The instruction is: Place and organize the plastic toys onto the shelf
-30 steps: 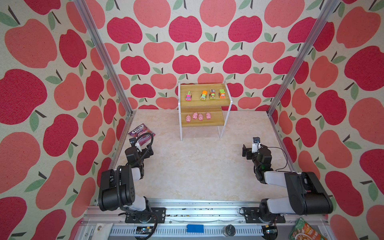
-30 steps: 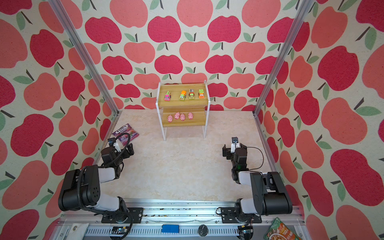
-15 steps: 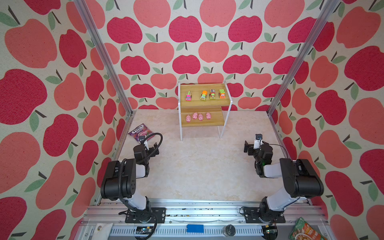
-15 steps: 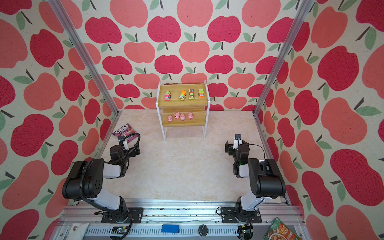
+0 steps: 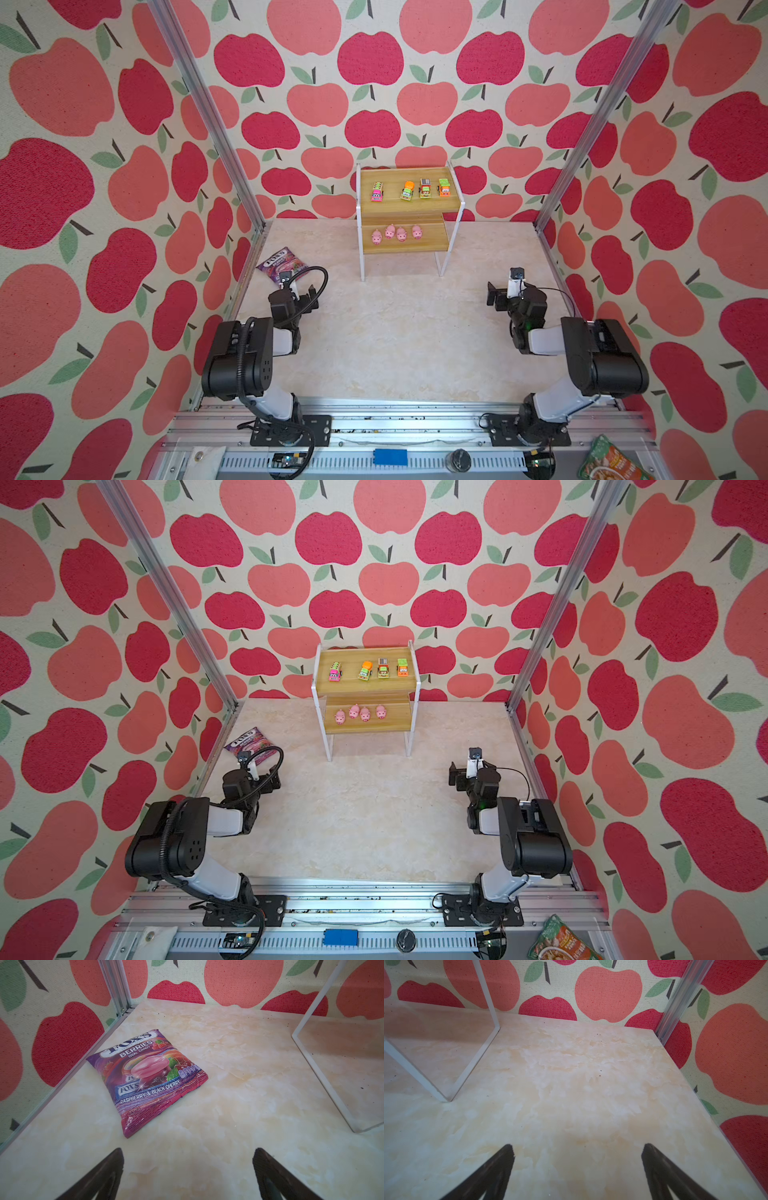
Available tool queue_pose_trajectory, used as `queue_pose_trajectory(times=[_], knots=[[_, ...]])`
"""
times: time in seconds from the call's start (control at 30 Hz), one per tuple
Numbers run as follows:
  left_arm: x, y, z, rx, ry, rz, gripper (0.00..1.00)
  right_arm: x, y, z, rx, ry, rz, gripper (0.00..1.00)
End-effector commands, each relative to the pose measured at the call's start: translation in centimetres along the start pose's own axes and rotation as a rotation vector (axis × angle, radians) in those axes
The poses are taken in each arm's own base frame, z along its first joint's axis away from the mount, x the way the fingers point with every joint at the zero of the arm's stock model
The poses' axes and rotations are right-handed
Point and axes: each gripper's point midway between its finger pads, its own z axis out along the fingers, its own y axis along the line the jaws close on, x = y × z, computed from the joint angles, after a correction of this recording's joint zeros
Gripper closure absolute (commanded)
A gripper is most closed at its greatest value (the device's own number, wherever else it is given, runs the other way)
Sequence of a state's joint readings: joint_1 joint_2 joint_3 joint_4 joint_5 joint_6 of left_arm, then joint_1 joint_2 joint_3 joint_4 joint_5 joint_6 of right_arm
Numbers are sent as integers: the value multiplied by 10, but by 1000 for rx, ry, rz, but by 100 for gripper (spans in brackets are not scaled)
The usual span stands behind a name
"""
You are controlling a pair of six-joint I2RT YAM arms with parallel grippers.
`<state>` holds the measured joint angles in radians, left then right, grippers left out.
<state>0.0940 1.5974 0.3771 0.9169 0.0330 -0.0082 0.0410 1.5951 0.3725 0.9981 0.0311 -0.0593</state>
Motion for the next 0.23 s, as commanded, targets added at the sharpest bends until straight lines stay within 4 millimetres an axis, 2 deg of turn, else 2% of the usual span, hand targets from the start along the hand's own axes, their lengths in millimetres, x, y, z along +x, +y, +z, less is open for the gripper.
queue_pose_trajectory(times=[0.0, 0.2], knots=[[-8, 2, 2, -11, -27, 10, 1, 3, 4, 1, -20, 21, 4, 1], [-8, 1, 2, -10, -28, 10, 1, 2, 3, -2, -18, 7, 6, 1]])
